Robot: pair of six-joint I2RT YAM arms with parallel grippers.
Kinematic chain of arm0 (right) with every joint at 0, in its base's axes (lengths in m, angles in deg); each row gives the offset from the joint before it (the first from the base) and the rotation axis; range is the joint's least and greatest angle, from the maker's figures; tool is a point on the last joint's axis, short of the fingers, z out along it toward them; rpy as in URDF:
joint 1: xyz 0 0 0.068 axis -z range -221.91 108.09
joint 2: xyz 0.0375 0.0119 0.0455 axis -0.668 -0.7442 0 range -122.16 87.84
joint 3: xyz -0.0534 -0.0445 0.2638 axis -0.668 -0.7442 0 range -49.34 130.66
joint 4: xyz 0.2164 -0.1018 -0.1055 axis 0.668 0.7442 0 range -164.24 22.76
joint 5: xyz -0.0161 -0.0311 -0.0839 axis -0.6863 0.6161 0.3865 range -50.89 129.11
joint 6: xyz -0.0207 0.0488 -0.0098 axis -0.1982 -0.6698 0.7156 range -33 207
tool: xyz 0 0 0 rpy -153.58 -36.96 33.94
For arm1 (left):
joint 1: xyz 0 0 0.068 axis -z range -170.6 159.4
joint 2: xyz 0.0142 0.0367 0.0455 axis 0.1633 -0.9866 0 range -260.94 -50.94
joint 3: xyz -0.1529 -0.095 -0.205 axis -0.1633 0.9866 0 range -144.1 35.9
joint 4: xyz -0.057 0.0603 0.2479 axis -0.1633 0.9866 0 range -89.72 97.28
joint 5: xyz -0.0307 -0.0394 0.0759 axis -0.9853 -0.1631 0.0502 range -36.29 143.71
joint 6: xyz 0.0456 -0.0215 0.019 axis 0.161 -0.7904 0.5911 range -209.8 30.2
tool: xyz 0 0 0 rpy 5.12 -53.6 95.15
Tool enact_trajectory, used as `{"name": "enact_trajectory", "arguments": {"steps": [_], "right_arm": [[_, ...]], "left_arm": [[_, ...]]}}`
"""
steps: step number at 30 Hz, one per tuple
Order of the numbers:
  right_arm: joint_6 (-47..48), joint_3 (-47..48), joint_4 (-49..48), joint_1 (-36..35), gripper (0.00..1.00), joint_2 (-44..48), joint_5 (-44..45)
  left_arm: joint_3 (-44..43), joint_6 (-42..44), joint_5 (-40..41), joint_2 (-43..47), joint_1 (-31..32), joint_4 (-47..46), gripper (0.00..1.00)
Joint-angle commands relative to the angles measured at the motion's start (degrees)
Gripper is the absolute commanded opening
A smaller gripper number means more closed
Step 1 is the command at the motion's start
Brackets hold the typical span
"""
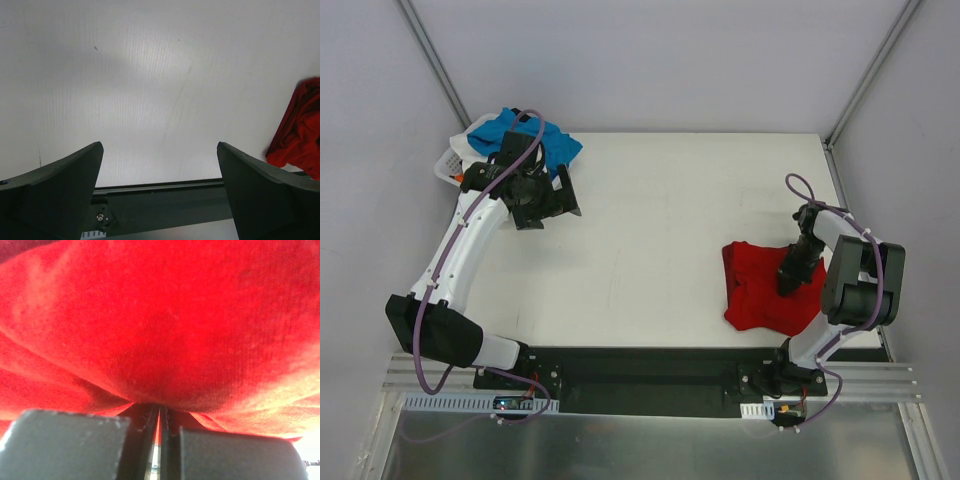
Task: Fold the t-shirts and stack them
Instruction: Grab the tshirt from the pile
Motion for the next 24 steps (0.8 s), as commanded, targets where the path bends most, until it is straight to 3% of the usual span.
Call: {"name": "enact_trajectory", "arguments": {"steps": [1, 8, 24], "right_arm": [[-0.9, -1.0, -10.1, -0.2, 0.01, -1.8, 6.3], [-3.1, -2.4, -8.7, 4.8, 0.01, 0.4, 5.8], [-2.9, -3.8, -8.1, 23.8, 0.01, 5.2, -0.3]], "left_arm": [[-0.9, 0.7, -1.1, 1.8, 0.4, 0.7, 0.99], [-2.5, 0.7, -1.1, 0.7, 0.8, 0.7, 0.99], [-2.7, 0.7, -1.8, 0.1, 1.7, 0.8, 0.99]]}}
